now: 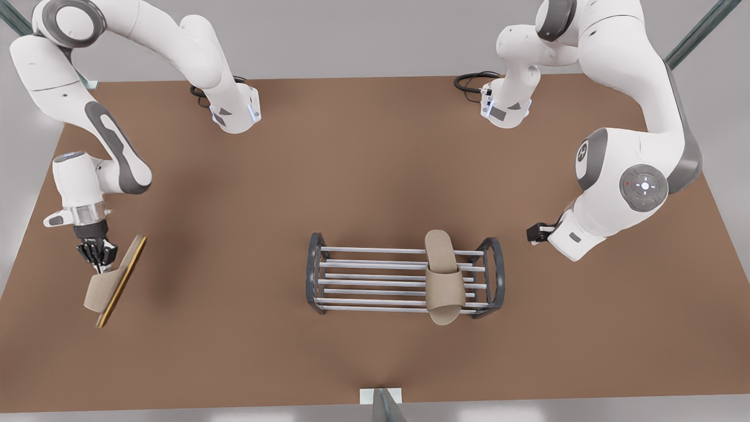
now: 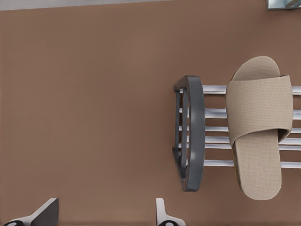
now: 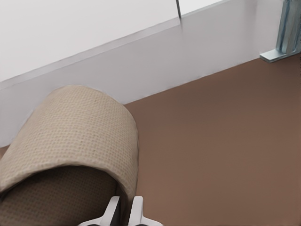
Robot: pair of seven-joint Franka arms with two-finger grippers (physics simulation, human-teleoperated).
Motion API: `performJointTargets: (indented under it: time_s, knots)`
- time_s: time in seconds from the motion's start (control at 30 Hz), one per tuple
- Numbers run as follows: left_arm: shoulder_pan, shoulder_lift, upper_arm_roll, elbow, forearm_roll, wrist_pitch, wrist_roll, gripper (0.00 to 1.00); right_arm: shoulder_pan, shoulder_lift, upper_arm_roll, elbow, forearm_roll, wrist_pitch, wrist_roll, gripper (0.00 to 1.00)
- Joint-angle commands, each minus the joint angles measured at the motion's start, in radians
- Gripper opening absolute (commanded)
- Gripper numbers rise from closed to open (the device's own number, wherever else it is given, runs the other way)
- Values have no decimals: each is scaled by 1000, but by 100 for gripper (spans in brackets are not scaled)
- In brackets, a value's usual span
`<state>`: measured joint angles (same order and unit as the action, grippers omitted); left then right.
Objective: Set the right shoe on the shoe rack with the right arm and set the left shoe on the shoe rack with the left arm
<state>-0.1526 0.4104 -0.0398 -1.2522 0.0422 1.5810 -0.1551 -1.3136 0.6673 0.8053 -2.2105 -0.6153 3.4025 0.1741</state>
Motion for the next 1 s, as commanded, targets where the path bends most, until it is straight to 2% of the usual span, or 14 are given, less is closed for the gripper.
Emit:
performJointTargets:
  time_s: [0.0,0.27,0.5,0.73,0.97]
  knots:
    - [1,-1,0,0,1,-1,2,100,-42,-11,48,6,0,-170,94,21]
    - [2,-1,0,0,1,-1,2,100,-151,-23,235,64,0,-428,165,21]
    - [5,-1,0,0,-1,-1,2,100,-116,-29,341,64,8,-476,338,21]
    - [5,-2,0,-1,1,-1,2,100,20,-109,371,135,43,-574,530,21]
    - [7,-2,0,-1,1,-1,2,100,214,-218,368,176,262,-581,568,21]
